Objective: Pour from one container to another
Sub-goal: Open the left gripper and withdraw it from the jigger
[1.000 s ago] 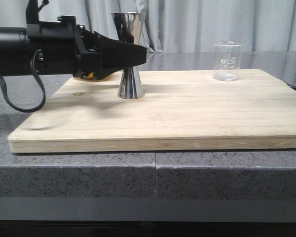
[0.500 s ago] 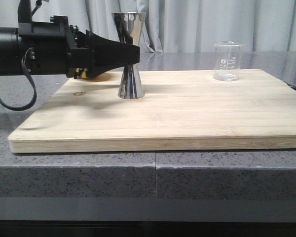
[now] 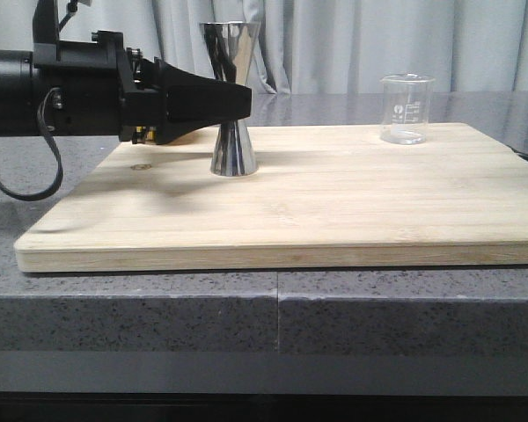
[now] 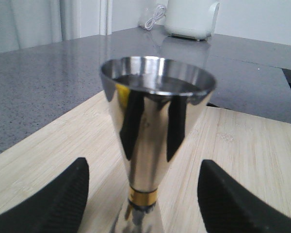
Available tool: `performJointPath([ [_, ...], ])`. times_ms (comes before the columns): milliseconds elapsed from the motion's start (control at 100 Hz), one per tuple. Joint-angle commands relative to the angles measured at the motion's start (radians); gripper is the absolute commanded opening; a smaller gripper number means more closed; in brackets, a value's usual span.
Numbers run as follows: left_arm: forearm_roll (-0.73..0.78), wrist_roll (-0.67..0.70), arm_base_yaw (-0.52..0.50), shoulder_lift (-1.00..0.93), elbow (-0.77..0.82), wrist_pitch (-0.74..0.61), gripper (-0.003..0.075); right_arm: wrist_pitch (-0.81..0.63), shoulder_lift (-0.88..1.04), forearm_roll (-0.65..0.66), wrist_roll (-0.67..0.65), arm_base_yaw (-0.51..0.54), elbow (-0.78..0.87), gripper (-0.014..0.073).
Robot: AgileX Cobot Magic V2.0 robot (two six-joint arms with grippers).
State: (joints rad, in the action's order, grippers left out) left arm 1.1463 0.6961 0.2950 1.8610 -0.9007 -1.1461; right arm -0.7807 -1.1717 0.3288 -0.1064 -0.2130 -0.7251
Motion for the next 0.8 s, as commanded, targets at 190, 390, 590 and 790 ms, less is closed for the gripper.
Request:
performJointPath([
  [190, -0.018, 0.015, -0.038, -0.045, -0.020, -0.206, 0.0452, -0.073, 0.029, -0.019, 0.000, -0.002, -0.022, 0.0495],
  [390, 0.042, 0.064, -0.066, -0.063, -0.020, -0.206, 0.0452, -0.069, 0.029, -0.019, 0.000, -0.002, -0.022, 0.0495],
  [590, 0.065, 0.068, -0.075, -0.109, -0.020, -0.206, 0.0452, -0.068, 0.029, -0.019, 0.000, -0.002, -0.022, 0.0495],
  [790, 0.096, 0.096, -0.081, -0.156, -0.020, -0.206, 0.0452, -0.068, 0.029, -0.019, 0.000, -0.002, -0.022, 0.0495],
])
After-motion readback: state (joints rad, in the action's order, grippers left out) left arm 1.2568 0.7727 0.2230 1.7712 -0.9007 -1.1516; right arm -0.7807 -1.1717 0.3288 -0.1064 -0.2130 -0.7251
